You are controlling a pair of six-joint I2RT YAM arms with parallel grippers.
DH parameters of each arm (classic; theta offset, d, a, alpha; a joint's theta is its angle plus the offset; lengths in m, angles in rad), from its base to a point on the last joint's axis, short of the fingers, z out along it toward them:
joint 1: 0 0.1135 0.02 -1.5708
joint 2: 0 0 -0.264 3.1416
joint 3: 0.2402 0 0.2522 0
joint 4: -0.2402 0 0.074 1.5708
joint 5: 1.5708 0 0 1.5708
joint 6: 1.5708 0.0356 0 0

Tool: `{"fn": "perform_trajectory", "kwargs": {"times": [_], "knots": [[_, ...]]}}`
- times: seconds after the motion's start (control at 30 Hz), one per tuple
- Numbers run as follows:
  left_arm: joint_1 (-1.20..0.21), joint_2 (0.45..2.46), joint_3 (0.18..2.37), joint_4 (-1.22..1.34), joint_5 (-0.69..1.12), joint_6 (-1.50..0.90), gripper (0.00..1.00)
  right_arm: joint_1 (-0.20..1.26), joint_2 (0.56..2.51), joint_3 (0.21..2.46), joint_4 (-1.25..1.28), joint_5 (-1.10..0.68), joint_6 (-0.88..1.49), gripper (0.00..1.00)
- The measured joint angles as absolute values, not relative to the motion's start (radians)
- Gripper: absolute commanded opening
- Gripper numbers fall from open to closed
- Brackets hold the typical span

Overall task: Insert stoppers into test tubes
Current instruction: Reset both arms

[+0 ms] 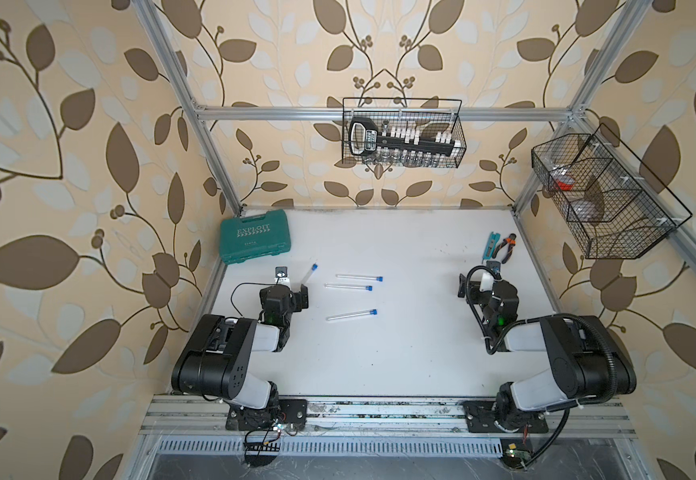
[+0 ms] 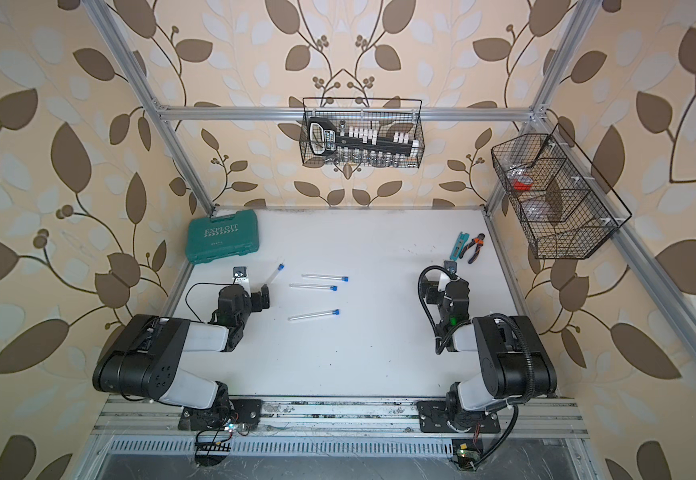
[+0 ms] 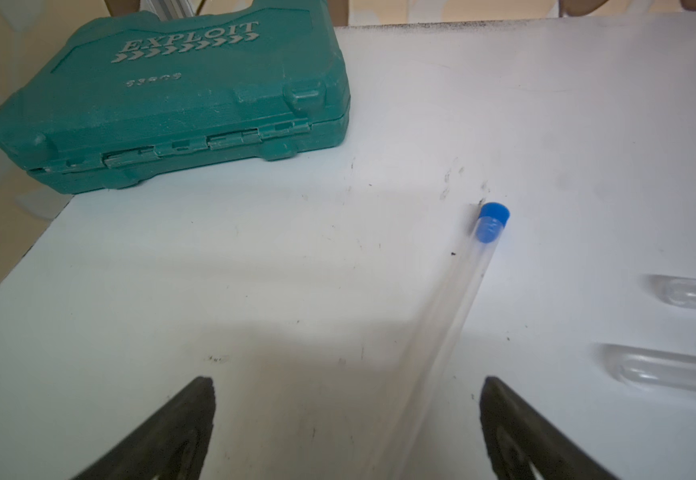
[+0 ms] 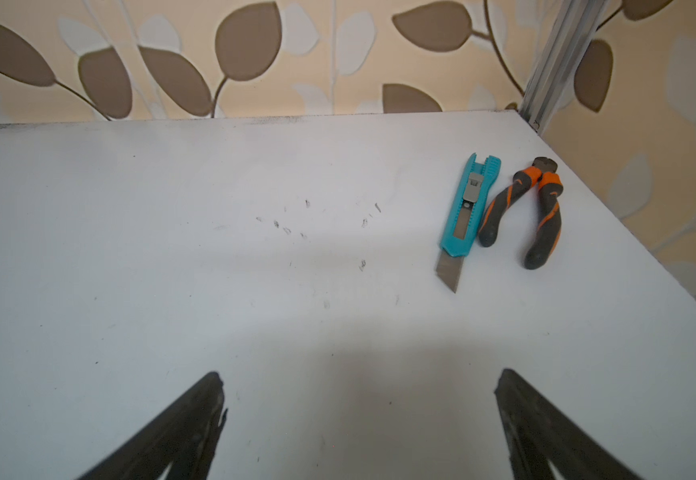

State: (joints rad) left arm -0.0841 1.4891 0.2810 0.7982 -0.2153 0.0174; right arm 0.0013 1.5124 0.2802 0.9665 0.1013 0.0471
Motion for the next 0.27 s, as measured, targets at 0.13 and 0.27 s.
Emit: {"fn": "perform_trajectory", "kwargs": {"times": [0.13, 0.27], "knots": [[-0.083, 1.499, 0.336, 0.774, -0.218, 0.01, 0.99, 0.001, 1.512, 0.281, 0.973, 0.092, 0.047, 1.0], [-0.083, 1.499, 0.358, 0.774, -0.218, -0.001, 0.99, 0.001, 1.513, 0.288, 0.971, 0.087, 0.047, 1.0]]}}
